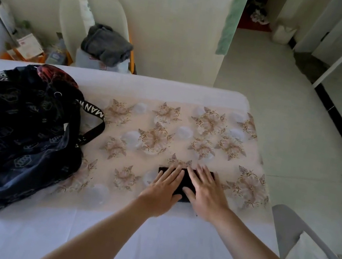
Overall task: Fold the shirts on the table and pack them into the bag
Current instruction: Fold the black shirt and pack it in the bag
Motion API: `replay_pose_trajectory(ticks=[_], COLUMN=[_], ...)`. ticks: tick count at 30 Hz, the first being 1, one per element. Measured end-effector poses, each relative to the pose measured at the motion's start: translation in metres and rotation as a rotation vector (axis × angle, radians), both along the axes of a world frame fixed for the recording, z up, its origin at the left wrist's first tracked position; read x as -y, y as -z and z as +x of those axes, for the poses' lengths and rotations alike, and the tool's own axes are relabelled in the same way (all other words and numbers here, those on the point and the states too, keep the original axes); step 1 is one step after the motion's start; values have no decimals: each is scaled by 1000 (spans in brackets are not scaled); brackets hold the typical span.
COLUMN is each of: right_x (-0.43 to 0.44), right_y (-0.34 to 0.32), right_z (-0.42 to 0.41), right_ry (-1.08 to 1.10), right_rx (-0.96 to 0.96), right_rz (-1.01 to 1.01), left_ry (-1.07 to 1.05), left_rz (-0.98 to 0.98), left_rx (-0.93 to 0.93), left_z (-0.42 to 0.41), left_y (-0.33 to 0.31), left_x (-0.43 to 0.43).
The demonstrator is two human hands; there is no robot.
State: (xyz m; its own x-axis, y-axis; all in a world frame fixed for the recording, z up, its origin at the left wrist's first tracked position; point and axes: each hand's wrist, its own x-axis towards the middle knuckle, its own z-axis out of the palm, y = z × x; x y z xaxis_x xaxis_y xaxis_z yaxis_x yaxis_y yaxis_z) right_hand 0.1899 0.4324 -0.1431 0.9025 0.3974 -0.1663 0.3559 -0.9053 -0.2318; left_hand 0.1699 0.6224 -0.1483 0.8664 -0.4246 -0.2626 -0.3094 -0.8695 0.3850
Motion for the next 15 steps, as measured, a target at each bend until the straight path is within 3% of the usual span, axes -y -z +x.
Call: replay_pose_trajectory(ticks=[2,4,9,12,15], right_x=[5,5,4,5,4], right_y=[12,13,4,5,3], right_z=[-1,2,-1,-6,-17], right_ry=[59,93,120,172,249], right_rx=[-183,-238,-268,-313,-351], right_rz=[-5,18,44,102,170], left_ry=[19,-59,-630,-982,-1054], left_rz=[-88,-208,-351,-380,-306], left_rx=[-50,-98,-161,-328,-494], left_z=[7,11,14,25,33], left_y=[6,7,-13,-22,-30], left_x=[-4,-4,14,22,23])
